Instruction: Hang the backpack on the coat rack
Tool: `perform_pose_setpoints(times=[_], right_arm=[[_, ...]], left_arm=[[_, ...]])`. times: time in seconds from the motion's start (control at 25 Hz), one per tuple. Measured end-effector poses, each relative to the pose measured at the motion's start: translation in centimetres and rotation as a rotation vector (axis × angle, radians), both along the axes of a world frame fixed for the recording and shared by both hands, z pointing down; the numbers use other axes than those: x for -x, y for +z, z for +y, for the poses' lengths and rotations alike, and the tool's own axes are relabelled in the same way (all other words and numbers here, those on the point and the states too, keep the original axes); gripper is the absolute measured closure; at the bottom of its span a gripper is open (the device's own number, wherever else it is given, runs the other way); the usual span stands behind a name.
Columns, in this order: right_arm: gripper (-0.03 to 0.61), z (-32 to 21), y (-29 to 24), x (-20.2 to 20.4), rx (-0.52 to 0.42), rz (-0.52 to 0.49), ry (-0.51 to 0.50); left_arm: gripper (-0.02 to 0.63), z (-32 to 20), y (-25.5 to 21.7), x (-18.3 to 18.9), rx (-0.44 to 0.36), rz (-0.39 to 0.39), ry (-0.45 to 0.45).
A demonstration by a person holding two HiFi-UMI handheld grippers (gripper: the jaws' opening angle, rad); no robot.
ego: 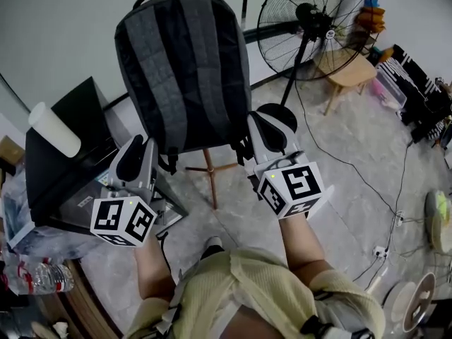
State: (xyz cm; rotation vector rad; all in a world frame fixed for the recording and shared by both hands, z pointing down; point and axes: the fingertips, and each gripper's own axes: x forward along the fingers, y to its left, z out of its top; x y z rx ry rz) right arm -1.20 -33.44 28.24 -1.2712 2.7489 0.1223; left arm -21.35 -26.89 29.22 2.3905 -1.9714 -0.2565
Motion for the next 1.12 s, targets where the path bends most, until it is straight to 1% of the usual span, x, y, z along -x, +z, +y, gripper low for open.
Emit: perform_pose_setpoints(times=[0.24,1.12], right_arm=[[0.575,0.1,1.1,-0.4,0.039,-0.015,-0.003],[0.575,0.4,0.9,0.3,0.049,-0.042,-0.046]], left_arm=[[0.518,0.5,0.7,0.5,0.017,0.002,-0.022],[0.518,1.2,0.7,1.1,0.020,-0.002,-0.040]])
